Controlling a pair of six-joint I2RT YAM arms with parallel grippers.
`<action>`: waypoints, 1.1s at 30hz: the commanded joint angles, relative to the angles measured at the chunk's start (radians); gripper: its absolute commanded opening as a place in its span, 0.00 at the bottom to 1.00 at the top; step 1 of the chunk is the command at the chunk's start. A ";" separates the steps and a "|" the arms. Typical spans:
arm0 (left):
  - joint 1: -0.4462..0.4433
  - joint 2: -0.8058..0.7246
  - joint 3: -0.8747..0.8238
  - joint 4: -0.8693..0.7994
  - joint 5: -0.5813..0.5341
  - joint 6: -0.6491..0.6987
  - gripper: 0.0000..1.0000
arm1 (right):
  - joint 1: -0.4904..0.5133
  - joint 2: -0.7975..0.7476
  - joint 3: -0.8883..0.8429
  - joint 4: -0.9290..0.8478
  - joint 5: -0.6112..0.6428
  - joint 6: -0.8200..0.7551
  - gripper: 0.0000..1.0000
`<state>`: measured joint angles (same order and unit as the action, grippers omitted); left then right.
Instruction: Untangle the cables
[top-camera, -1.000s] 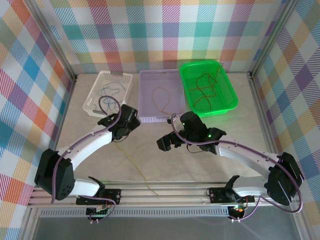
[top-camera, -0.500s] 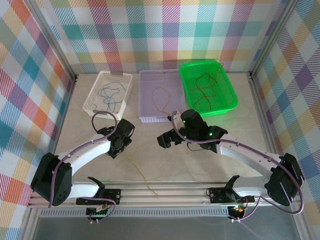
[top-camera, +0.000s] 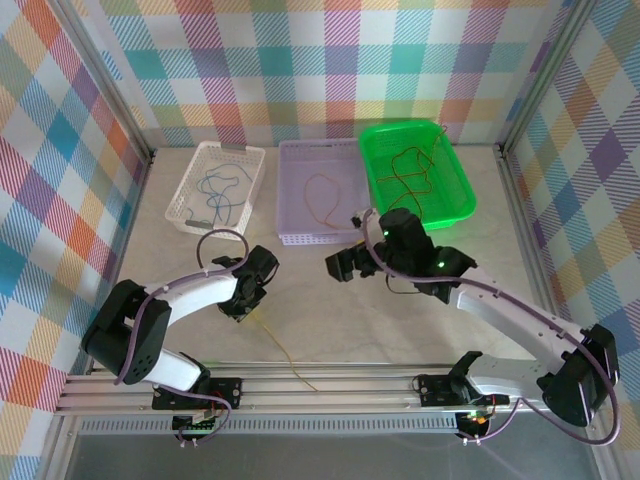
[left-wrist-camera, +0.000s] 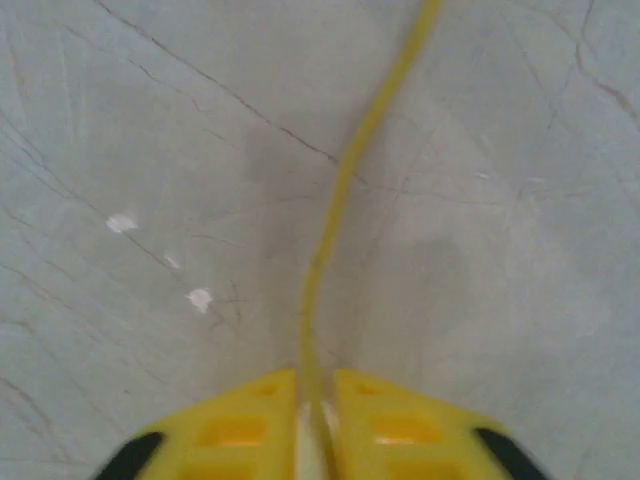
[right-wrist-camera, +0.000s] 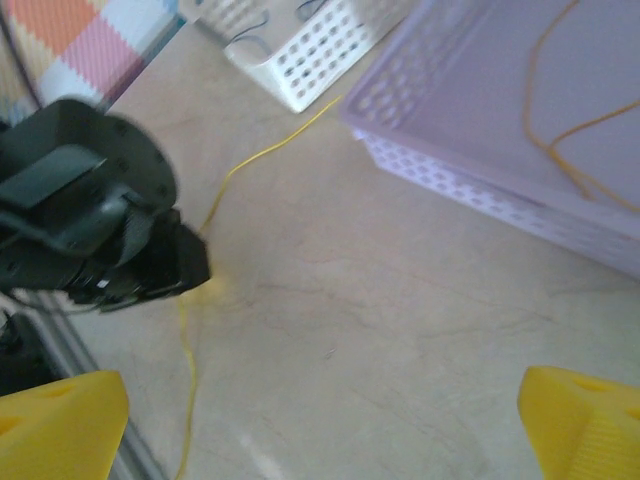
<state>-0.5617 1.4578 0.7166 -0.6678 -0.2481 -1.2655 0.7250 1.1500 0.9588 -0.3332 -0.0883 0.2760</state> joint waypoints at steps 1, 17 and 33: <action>-0.009 -0.003 0.007 0.067 0.039 0.025 0.06 | -0.113 -0.041 0.037 -0.040 -0.044 0.044 1.00; -0.038 -0.163 0.474 0.090 0.049 0.618 0.00 | -0.535 0.130 0.237 0.070 -0.175 0.283 0.98; -0.031 0.416 1.202 0.381 -0.243 1.058 0.00 | -0.583 0.407 0.372 0.238 -0.012 0.237 0.97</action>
<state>-0.5934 1.7748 1.8370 -0.3706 -0.4133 -0.3355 0.1577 1.4940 1.2610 -0.1265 -0.1623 0.5568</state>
